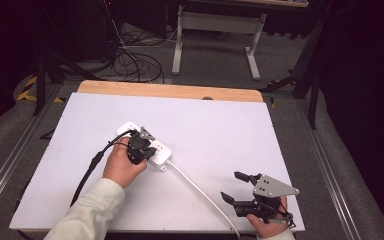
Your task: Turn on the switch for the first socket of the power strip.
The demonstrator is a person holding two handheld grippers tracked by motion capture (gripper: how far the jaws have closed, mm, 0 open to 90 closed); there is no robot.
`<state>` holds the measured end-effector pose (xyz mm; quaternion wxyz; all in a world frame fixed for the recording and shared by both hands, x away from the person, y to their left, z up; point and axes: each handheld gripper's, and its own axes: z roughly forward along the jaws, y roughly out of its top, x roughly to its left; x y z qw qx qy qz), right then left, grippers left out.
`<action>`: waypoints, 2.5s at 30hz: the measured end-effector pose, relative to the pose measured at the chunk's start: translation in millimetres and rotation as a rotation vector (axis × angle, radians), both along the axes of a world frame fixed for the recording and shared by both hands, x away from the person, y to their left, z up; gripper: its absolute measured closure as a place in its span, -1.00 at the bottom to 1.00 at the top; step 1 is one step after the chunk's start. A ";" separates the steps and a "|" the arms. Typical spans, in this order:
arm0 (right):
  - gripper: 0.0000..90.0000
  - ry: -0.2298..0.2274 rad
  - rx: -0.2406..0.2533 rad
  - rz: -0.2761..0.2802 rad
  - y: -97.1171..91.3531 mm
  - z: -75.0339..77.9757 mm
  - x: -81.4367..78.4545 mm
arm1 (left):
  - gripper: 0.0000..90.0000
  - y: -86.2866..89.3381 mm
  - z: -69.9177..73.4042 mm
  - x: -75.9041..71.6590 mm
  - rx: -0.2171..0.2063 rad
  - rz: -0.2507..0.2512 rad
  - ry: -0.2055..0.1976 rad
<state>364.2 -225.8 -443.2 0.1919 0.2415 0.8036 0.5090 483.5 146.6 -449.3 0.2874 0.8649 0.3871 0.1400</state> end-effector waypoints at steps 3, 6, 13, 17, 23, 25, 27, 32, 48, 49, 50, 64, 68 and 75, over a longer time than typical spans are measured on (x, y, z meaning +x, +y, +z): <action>-0.46 -0.001 -0.004 0.002 0.4 -0.4 0.5 | 1.00 -2.0 0.5 -0.2 0.019 0.000 -0.006; -0.46 -0.003 -0.003 0.001 0.2 -0.2 0.3 | 1.00 -4.3 0.4 -0.8 0.037 -0.001 -0.009; -0.46 -0.003 -0.003 0.001 0.1 -0.2 0.3 | 1.00 -2.5 0.7 -0.4 0.020 0.002 -0.010; -0.46 0.000 0.005 -0.004 -1.2 -0.2 0.9 | 1.00 0.4 8.5 0.1 -0.027 0.017 -0.009; -0.46 0.003 0.006 -0.004 -1.6 -1.1 2.6 | 1.00 2.8 32.3 -9.5 -0.066 -0.011 -0.035; -0.46 0.000 0.004 -0.003 -1.5 -0.7 2.2 | 1.00 4.6 37.5 -12.4 -0.076 -0.018 -0.039; -0.46 0.000 0.003 -0.003 -1.5 -0.7 1.9 | 1.00 6.5 40.4 -14.2 -0.088 -0.019 -0.043; -0.46 0.002 -0.002 -0.003 -0.7 -1.1 2.5 | 1.00 10.3 45.5 -16.3 -0.095 -0.021 -0.050; -0.46 0.009 0.002 -0.007 -1.3 -1.4 2.5 | 0.33 12.8 62.6 -33.6 -0.183 -0.066 -0.146; -0.46 0.009 0.001 -0.007 -1.1 -1.5 2.4 | 0.28 14.0 64.8 -35.6 -0.185 -0.073 -0.159; -0.46 0.007 -0.001 -0.005 -1.0 -1.5 2.3 | 0.23 14.6 66.6 -38.0 -0.196 -0.080 -0.169; -0.46 0.001 0.001 -0.003 -0.4 -1.0 1.7 | -0.48 41.0 84.1 -83.3 -0.266 -0.150 -0.294; -0.46 0.005 0.001 -0.003 0.4 -1.1 1.5 | -0.61 51.3 81.7 -97.1 -0.254 -0.188 -0.363; -0.46 0.005 0.002 -0.004 0.3 -1.1 1.3 | -0.69 76.9 69.4 -110.3 -0.291 -0.194 -0.399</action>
